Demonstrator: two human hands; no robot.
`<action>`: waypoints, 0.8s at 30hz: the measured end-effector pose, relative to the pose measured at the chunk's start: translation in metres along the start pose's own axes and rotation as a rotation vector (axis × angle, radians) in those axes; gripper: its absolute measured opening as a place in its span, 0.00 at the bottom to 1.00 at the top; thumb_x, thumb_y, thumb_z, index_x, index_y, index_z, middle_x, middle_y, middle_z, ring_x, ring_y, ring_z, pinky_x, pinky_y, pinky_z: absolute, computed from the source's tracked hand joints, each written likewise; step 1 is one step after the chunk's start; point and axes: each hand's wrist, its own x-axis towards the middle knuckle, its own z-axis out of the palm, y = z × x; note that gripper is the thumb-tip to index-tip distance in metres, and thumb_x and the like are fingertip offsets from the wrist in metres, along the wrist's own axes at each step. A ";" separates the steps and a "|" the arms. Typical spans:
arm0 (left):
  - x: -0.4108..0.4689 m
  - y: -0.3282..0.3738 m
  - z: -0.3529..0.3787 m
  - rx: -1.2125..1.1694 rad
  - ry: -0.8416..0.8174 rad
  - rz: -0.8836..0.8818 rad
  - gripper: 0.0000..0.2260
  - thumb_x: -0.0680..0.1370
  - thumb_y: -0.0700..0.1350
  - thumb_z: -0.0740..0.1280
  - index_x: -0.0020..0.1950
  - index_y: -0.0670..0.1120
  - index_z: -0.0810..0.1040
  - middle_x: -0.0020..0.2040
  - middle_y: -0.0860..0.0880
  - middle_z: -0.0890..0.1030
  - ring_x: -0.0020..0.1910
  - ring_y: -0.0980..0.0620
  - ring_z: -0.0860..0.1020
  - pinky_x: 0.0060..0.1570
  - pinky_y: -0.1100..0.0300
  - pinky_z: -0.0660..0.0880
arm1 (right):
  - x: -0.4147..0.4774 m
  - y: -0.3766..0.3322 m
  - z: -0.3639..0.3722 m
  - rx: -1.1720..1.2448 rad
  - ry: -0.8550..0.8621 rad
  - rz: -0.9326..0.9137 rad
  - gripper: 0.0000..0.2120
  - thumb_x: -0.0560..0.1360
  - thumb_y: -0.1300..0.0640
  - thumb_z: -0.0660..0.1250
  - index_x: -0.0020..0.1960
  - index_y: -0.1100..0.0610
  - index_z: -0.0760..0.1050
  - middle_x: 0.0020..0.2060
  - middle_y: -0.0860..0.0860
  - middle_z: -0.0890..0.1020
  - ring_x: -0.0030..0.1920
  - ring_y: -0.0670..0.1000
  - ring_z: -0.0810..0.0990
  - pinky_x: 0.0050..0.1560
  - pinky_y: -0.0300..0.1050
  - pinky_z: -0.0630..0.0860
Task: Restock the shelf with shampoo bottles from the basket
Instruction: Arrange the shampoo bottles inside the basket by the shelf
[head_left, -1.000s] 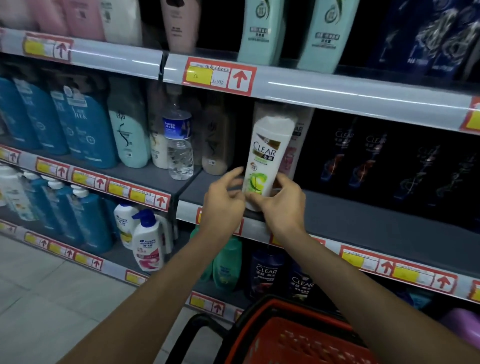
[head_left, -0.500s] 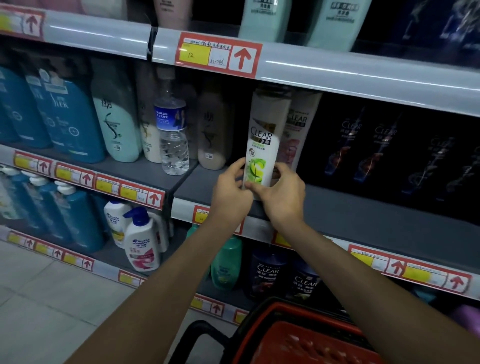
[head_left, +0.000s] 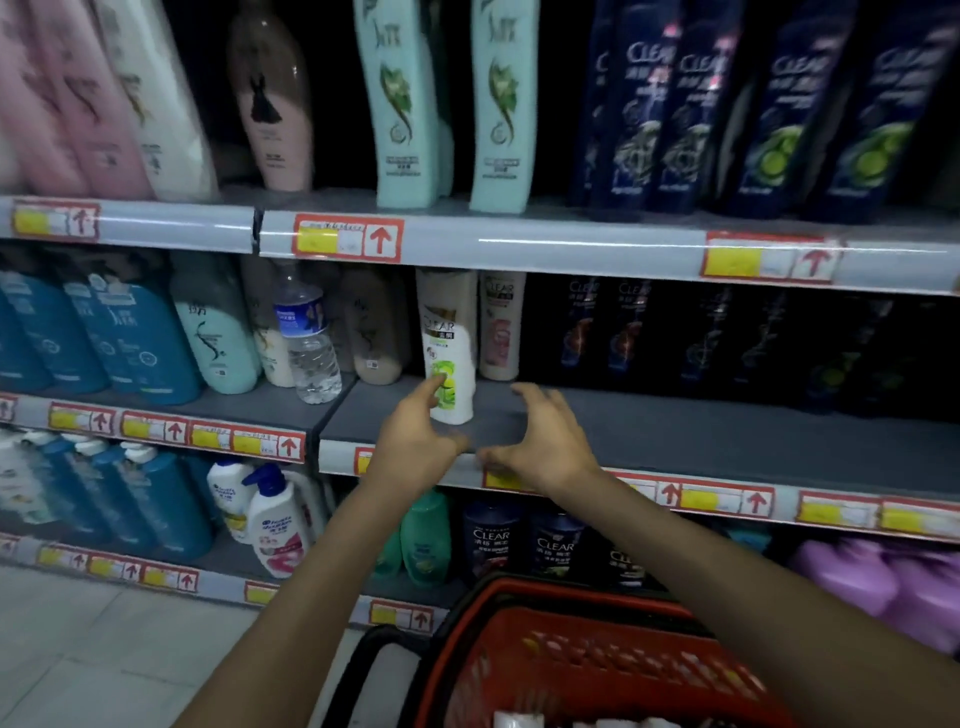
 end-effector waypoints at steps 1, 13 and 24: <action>-0.009 0.006 0.004 0.069 0.000 0.016 0.36 0.75 0.43 0.74 0.80 0.51 0.63 0.72 0.47 0.73 0.71 0.47 0.72 0.62 0.52 0.75 | -0.009 0.003 -0.010 -0.034 -0.031 0.001 0.48 0.66 0.43 0.81 0.79 0.52 0.62 0.70 0.55 0.69 0.72 0.56 0.70 0.69 0.47 0.70; -0.148 0.023 0.040 0.743 -0.139 0.200 0.37 0.75 0.69 0.63 0.81 0.60 0.56 0.78 0.53 0.64 0.76 0.49 0.63 0.71 0.51 0.68 | -0.142 0.070 -0.104 -0.413 -0.359 -0.087 0.57 0.66 0.30 0.75 0.83 0.47 0.47 0.81 0.56 0.51 0.82 0.61 0.42 0.80 0.61 0.46; -0.214 -0.049 0.109 0.964 -0.508 0.068 0.31 0.78 0.62 0.62 0.79 0.59 0.58 0.76 0.52 0.65 0.73 0.45 0.68 0.64 0.47 0.74 | -0.247 0.172 -0.055 -0.564 -0.737 -0.181 0.53 0.71 0.41 0.75 0.83 0.51 0.45 0.78 0.57 0.54 0.77 0.61 0.56 0.77 0.55 0.59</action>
